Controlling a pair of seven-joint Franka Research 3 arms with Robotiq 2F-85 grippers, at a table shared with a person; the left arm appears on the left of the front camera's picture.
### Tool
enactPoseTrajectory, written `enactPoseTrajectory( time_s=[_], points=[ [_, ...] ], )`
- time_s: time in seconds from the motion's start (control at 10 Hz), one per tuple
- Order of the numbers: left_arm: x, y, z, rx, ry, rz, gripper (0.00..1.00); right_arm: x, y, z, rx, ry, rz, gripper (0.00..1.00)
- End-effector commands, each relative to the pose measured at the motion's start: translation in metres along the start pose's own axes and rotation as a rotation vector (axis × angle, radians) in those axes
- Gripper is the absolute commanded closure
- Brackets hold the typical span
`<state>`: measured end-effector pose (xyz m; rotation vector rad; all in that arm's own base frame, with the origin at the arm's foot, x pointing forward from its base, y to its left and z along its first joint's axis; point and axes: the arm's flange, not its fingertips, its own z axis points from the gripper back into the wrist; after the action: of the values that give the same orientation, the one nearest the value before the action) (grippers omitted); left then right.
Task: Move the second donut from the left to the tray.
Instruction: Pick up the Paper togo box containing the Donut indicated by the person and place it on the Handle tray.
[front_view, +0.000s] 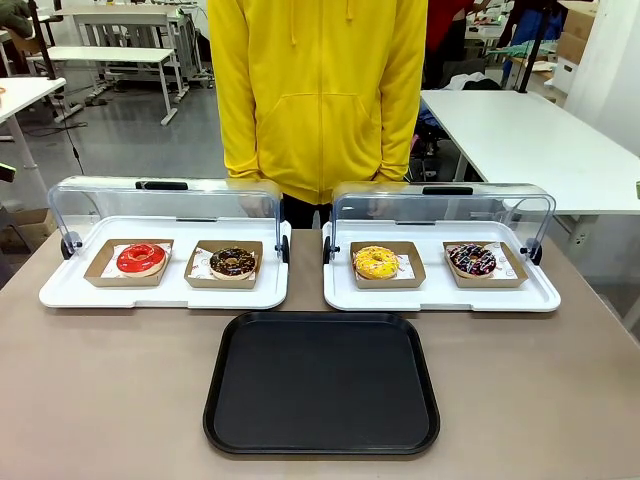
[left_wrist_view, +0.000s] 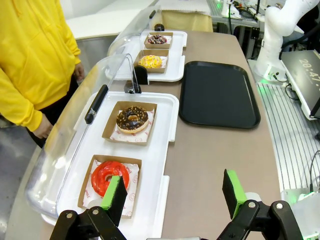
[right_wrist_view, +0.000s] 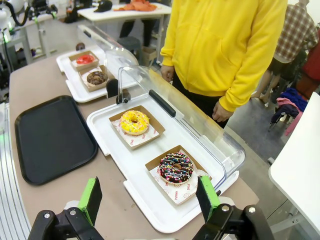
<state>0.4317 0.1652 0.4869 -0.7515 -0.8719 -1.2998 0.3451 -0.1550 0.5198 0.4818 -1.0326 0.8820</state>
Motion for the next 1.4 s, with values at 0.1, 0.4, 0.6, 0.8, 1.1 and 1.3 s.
enactPoseTrajectory(
  time_s=[0.1, 0.4, 0.6, 0.8, 1.1, 1.3],
  points=[
    [0.001, -0.0006, 0.0002, -0.004, -0.005, 0.006, 0.0, 0.002, -0.0037, -0.0018, -0.006, -0.028, 0.025, 0.0],
    [0.001, -0.0006, 0.0002, -0.004, -0.005, 0.006, 0.0, 0.002, -0.0037, -0.0018, -0.006, -0.028, 0.025, 0.0],
    [0.001, -0.0006, 0.0002, -0.004, -0.005, 0.006, 0.0, 0.002, -0.0037, -0.0018, -0.006, -0.028, 0.025, 0.0],
    [0.001, -0.0006, 0.0002, -0.004, -0.005, 0.006, 0.0, 0.002, -0.0037, -0.0018, -0.006, -0.028, 0.025, 0.0],
    [0.001, -0.0006, 0.0002, -0.004, -0.005, 0.006, 0.0, 0.002, -0.0037, -0.0018, -0.006, -0.028, 0.025, 0.0],
    [0.001, -0.0006, 0.0002, -0.004, -0.005, 0.006, 0.0, 0.002, -0.0037, -0.0018, -0.006, -0.028, 0.025, 0.0]
  ],
)
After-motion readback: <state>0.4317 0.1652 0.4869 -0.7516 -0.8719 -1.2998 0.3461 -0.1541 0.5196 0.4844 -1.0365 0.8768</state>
